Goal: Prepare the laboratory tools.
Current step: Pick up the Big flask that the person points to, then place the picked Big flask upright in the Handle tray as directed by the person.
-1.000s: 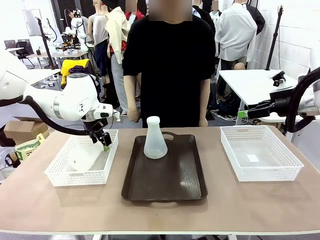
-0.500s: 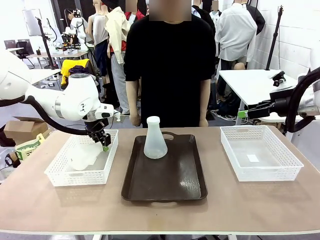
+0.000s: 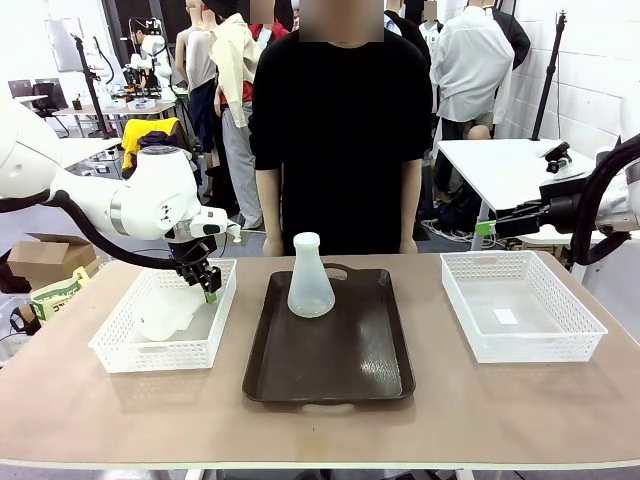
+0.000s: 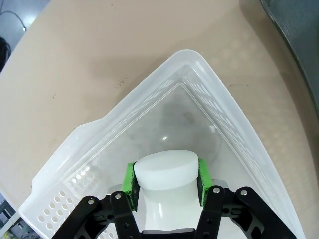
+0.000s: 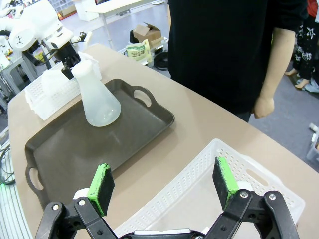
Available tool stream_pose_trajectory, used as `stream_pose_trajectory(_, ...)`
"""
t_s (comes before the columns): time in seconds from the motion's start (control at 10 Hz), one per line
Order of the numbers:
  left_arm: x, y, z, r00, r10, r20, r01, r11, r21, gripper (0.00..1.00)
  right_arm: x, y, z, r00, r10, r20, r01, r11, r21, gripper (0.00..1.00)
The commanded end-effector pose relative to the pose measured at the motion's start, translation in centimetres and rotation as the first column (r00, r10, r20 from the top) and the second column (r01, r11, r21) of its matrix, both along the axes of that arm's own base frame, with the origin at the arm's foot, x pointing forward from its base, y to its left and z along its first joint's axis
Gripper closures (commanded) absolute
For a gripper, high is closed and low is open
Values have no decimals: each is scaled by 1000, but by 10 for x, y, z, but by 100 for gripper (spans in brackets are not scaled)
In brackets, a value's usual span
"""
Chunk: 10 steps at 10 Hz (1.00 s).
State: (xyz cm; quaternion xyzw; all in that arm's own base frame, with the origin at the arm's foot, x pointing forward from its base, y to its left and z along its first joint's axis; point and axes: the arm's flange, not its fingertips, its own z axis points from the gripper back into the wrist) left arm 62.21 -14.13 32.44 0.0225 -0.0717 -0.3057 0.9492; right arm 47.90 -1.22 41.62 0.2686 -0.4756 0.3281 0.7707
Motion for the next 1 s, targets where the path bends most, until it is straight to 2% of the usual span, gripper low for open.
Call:
stream_pose_trajectory(0.0,0,0,0,1000,-6,10,6,1000,2,100,0,0,0,1000,-2,-19,2,1000,-15,0)
stream_pose_trajectory(0.9,0,0,0,1000,-6,10,6,1000,2,100,0,0,0,1000,-2,-19,2,1000,-15,0)
